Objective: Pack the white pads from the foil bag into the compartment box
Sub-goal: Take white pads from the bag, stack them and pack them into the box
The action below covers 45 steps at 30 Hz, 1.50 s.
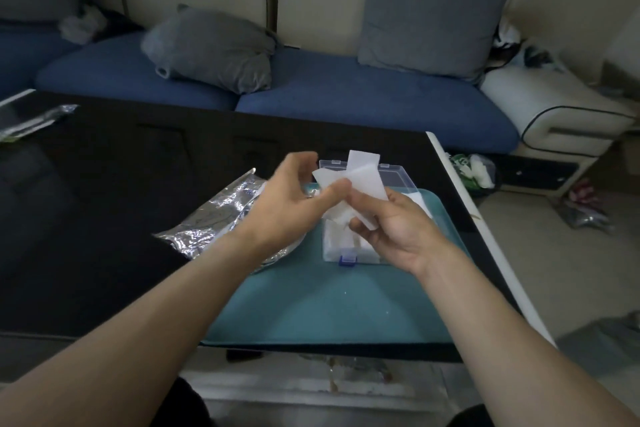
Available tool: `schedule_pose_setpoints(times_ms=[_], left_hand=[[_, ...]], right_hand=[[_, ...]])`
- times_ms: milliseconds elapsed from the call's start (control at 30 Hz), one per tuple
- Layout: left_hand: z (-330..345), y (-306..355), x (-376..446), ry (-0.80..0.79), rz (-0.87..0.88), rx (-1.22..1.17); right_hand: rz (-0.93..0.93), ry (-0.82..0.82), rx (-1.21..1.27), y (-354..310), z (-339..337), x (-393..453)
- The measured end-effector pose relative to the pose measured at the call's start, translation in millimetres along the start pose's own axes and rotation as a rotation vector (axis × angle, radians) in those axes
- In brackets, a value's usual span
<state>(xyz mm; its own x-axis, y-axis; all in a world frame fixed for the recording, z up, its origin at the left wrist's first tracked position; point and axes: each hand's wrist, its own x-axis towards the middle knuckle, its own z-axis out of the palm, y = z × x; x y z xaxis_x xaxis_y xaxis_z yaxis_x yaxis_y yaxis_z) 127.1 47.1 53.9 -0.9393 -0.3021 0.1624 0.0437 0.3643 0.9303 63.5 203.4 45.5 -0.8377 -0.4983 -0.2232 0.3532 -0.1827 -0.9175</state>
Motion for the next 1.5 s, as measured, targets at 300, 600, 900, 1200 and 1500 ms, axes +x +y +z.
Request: schedule_pose_setpoints(times_ms=[300, 600, 900, 1200, 1500], left_hand=[[41, 6, -3, -0.283, -0.369, -0.679], [47, -2, 1, -0.055, -0.436, -0.593], [48, 0, 2, -0.222, -0.451, -0.596], [53, -2, 2, -0.121, -0.427, -0.579], [48, 4, -1, -0.185, -0.317, -0.511]], right_hand=[[-0.046, 0.022, -0.492, -2, -7, -19], [-0.104, 0.284, -0.556, -15, -42, -19], [-0.335, 0.436, -0.385, -13, -39, -17], [-0.469, 0.570, -0.508, -4, -27, -9], [-0.160, 0.310, -0.375, -1, -25, -12]])
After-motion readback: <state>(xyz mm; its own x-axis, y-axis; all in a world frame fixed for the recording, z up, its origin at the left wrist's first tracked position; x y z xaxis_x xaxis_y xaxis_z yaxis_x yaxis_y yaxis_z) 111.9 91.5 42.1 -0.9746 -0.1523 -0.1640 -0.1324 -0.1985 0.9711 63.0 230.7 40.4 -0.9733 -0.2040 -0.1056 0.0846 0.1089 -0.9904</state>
